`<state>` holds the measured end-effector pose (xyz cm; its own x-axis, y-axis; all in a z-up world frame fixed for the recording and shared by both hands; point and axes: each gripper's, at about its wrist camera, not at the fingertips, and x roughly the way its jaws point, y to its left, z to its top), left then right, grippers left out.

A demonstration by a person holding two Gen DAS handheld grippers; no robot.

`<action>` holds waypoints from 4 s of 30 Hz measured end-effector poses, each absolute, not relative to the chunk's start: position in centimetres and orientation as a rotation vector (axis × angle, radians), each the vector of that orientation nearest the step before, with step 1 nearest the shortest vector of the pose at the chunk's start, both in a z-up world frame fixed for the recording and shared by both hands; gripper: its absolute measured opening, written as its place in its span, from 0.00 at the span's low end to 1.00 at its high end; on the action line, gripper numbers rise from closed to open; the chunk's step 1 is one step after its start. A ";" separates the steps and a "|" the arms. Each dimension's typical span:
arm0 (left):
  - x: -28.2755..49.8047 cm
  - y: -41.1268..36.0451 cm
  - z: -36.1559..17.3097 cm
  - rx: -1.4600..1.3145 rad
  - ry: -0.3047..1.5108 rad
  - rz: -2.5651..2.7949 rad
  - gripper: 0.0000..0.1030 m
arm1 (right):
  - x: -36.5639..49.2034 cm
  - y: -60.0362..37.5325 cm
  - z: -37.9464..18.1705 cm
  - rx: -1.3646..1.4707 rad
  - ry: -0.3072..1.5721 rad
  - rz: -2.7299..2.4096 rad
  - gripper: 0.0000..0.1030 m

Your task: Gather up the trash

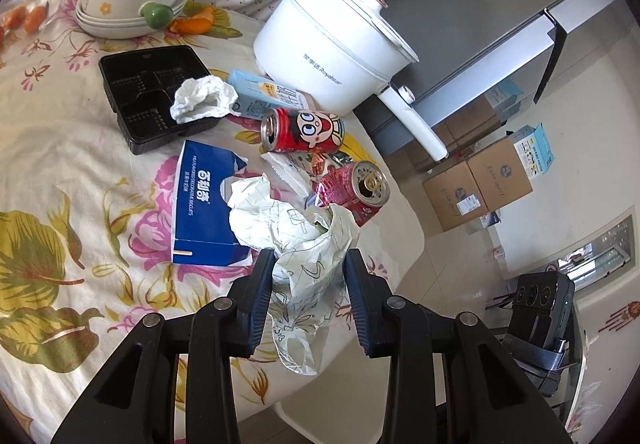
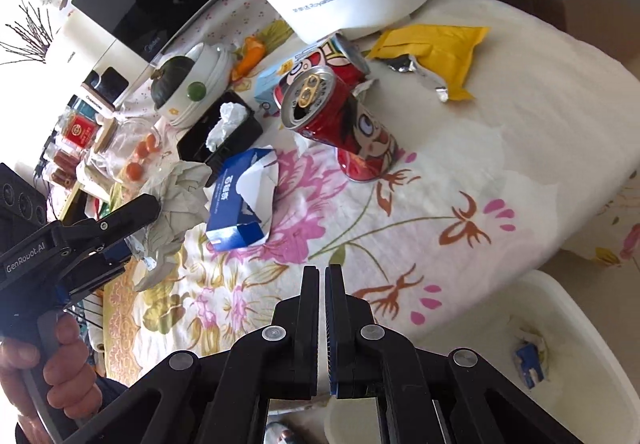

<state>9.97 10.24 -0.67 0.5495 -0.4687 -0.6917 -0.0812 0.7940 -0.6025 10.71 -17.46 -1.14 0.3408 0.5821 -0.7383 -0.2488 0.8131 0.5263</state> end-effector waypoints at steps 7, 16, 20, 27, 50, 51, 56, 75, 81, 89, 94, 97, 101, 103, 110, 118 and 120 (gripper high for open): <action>9.4 5.8 -1.5 -0.519 1.030 -0.307 0.35 | 9.1 -19.8 -0.3 0.329 1.079 0.515 0.04; 7.9 -0.1 -2.4 -0.385 1.072 -0.421 0.36 | 6.8 -23.4 0.5 0.347 1.034 0.452 0.05; 7.5 -1.5 -2.8 -0.360 1.093 -0.457 0.36 | 6.4 -24.7 -0.2 0.357 1.049 0.411 0.05; 7.3 -2.4 -3.6 -0.348 1.122 -0.472 0.36 | 6.7 -24.0 -0.7 0.305 1.070 0.396 0.06; 7.5 -3.8 -3.8 -0.319 1.133 -0.522 0.36 | 5.7 -23.7 1.6 0.251 0.946 0.415 0.07; 7.5 -3.8 -3.7 -0.320 1.132 -0.520 0.36 | 5.7 -23.5 1.9 0.245 0.929 0.420 0.07; 7.6 -1.1 -2.4 -0.369 1.096 -0.480 0.36 | 5.3 -22.6 2.6 0.202 0.882 0.450 0.11; 7.4 18.7 1.5 -0.748 0.832 0.040 0.36 | 10.9 -4.9 -2.6 0.055 1.011 0.690 0.81; 6.6 23.4 1.1 -0.875 0.771 0.173 0.35 | 13.9 -0.1 -5.3 0.008 1.015 0.644 0.86; 7.3 23.5 0.6 -0.851 0.787 0.220 0.35 | 14.4 3.4 -7.3 -0.170 0.931 0.607 0.71; 7.8 22.5 0.7 -0.816 0.792 0.200 0.35 | 14.1 1.6 -5.8 -0.139 0.938 0.622 0.54; 8.0 21.8 0.6 -0.799 0.808 0.164 0.36 | 14.0 -0.3 -5.2 -0.082 0.964 0.626 0.54; 8.1 20.7 0.5 -0.782 0.830 0.101 0.36 | 13.2 -3.3 -4.0 0.007 1.005 0.631 0.54; 8.2 19.9 0.5 -0.770 0.846 0.056 0.36 | 12.3 -5.1 -2.6 0.044 1.005 0.647 0.54; 7.9 16.8 0.1 -0.737 0.902 -0.051 0.35 | 8.4 -10.0 1.8 0.118 0.962 0.699 0.54; 7.1 9.2 0.4 -0.565 0.977 -0.266 0.36 | 4.8 -17.8 3.5 0.223 0.938 0.605 0.54; 6.7 6.4 0.4 -0.486 0.992 -0.311 0.36 | 4.5 -20.3 3.6 0.276 0.929 0.561 0.54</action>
<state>6.73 6.43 0.36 0.5162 -0.4626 -0.7208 0.0313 0.8512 -0.5239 4.51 -20.30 3.65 0.4704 0.5663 -0.6768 -0.3353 0.8241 0.4565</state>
